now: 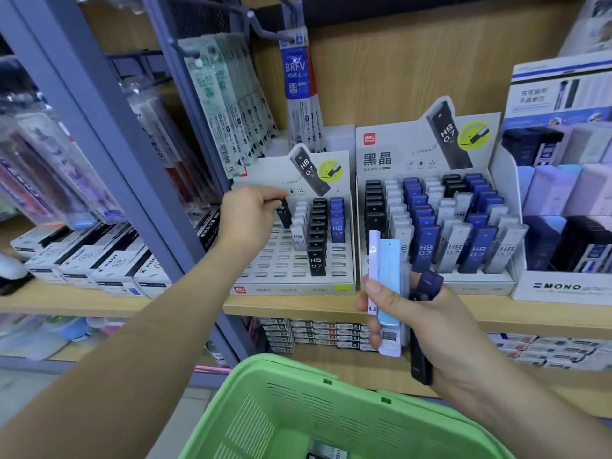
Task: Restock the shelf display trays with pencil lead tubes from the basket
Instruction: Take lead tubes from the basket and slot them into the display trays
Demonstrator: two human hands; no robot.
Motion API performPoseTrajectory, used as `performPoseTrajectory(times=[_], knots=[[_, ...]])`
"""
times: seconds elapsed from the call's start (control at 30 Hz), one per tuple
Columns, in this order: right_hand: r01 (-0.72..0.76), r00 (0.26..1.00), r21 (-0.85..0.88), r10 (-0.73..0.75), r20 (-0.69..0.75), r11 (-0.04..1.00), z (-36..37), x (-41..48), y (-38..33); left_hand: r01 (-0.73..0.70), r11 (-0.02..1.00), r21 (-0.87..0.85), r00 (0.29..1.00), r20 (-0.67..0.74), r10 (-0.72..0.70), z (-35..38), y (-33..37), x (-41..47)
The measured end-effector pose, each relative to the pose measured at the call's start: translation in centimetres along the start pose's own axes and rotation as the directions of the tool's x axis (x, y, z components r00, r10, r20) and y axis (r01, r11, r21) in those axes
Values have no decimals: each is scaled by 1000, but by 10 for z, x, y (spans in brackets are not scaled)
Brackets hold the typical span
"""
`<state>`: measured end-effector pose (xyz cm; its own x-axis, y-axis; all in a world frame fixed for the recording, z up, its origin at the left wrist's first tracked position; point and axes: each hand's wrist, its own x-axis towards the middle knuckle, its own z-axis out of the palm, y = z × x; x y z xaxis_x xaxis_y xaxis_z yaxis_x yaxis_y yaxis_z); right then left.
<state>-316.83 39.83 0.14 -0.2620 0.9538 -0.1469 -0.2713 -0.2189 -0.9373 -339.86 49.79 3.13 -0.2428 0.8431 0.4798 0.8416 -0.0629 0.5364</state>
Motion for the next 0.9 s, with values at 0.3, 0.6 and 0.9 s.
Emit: performPoseTrajectory(times=[0.3,0.6,0.9], knots=[[-38,999,9,38,12,999,4,1,2,-140,990,19,990,-28,141,9,-11,10],[-81,996,-7,81,26,997,3,0,2,-97,995,20,995,6,97,3,-10,11],[-122,992,0,122,41,993,4,1,6,-239,969,61,971,7,239,18,-13,16]])
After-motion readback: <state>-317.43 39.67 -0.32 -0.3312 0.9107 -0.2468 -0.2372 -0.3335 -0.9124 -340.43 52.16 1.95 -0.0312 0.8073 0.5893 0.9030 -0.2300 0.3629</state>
